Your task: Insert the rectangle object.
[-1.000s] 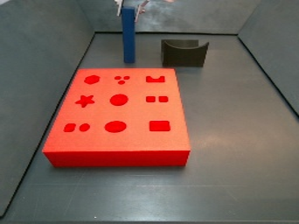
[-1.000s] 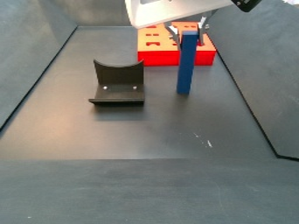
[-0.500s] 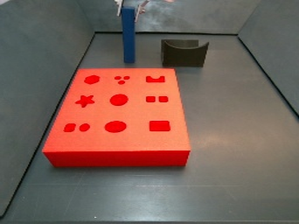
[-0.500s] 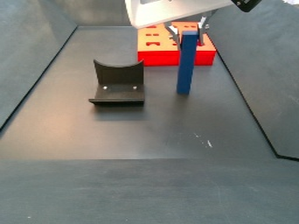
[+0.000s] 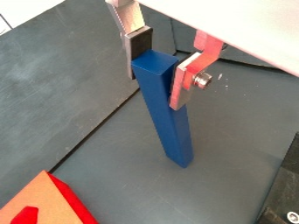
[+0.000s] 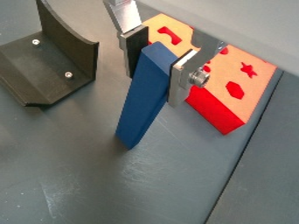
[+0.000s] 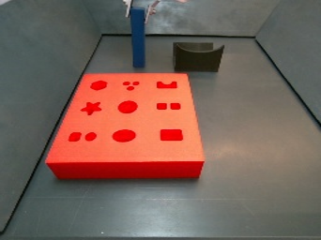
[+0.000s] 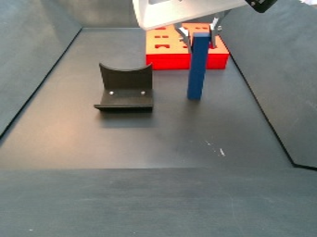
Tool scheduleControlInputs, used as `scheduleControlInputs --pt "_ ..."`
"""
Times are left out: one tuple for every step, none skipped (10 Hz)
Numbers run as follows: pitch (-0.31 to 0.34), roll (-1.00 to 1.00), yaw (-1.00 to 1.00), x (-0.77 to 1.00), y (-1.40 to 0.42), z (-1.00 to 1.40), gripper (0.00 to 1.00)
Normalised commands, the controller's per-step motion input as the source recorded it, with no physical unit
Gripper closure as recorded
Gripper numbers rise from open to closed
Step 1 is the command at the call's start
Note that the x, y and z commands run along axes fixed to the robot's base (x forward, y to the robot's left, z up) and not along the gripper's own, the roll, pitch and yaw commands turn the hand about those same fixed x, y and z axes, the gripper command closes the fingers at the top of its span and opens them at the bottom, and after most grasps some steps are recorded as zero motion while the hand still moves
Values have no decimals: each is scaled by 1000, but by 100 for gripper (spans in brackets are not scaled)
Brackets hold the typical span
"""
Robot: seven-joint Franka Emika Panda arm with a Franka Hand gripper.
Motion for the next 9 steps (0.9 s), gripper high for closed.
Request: scheduleControlInputs --pt "-83 -17 866 -143 0 949 100" --pt "0 -97 580 17 -146 689 100" --pt "0 -74 0 140 -46 271 100" --pt "0 7 0 0 -3 0 100" --pt "-9 0 0 -11 0 0 100" --pt "4 0 0 0 0 0 100" --pt "0 0 0 0 0 -29 100" --pt "4 37 0 -34 0 -229 100" --pt "0 -109 0 -23 223 -197 100"
